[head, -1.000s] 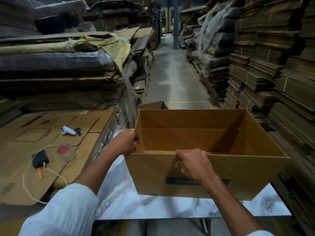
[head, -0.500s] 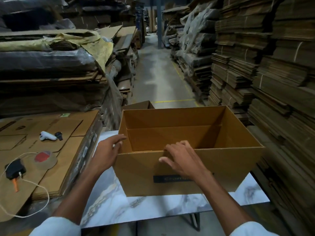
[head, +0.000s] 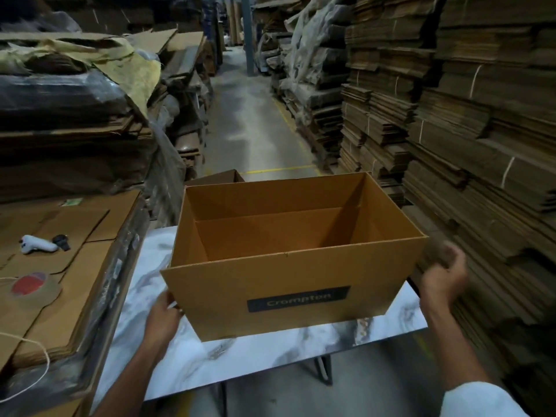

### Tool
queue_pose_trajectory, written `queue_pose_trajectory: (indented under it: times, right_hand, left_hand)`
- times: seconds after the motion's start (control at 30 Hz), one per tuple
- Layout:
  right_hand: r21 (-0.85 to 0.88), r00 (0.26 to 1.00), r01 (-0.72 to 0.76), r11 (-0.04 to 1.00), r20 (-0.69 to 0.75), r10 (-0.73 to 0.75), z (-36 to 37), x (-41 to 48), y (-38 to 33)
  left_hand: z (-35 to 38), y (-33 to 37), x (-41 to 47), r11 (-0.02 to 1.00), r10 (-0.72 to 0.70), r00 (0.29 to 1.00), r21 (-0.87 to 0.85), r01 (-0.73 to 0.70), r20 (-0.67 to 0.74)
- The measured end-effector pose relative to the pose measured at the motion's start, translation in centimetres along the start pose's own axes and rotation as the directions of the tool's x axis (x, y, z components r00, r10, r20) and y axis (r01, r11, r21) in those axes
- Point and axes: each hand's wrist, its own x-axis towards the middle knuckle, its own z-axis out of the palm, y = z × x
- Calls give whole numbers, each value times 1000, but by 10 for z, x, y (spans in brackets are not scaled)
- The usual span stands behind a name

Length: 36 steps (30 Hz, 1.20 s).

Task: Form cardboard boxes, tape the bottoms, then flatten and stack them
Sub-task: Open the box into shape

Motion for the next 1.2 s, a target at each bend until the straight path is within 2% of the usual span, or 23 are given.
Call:
queue_pose_trajectory:
  times: [0.07, 0.13, 0.17, 0.23, 0.4, 0.5, 0.67, 0.8, 0.9, 1.07, 1.13, 1.2]
  right_hand:
    - [-169, 967, -139, 976, 189, 171, 0, -2, 24]
    - [-320, 885, -178, 931, 362, 293, 3, -7, 45]
    - [-327, 846, -191, 926, 423, 324, 5, -10, 56]
    - [-306, 815, -184, 934, 483, 319, 8, -15, 70]
    - [-369, 816, -129, 920, 488, 310, 13, -11, 73]
    - [-357, 800, -90, 930, 531, 281, 23, -4, 66]
    - [-241, 777, 3, 970, 611, 149, 54, -2, 18]
    - [-215, 749, 108, 971, 660, 63, 72, 2, -13]
    - [-265, 711, 177, 948, 701, 63, 80, 12, -21]
    - [-325, 627, 252, 911, 773, 103, 89, 14, -33]
    - [-371, 637, 298, 880, 763, 106, 93, 14, -37]
    - [-394, 691, 269, 879, 714, 109, 95, 16, -35]
  left_hand:
    - [7, -12, 1, 990, -61, 995, 131, 49, 85]
    - [13, -12, -3, 978, -104, 986, 192, 78, 132]
    - [16, -11, -7, 976, -113, 984, 202, 83, 138]
    - [18, -10, -9, 978, -115, 983, 192, 87, 143]
    - [5, -12, -6, 982, -118, 990, 158, 105, 79]
    - [-11, 10, -16, 987, -96, 994, 121, 101, -53]
    - [-42, 46, -20, 975, 31, 993, -216, -54, -111]
    - [-66, 71, -4, 918, 22, 997, -394, -52, -80]
    - [-73, 81, -5, 926, 26, 999, -378, -14, 27]
    - [-69, 79, -6, 904, -1, 999, -428, 16, 35]
    - [-70, 80, -4, 925, 15, 999, -379, 3, 45]
    - [-72, 77, -2, 945, 21, 998, -327, -2, 55]
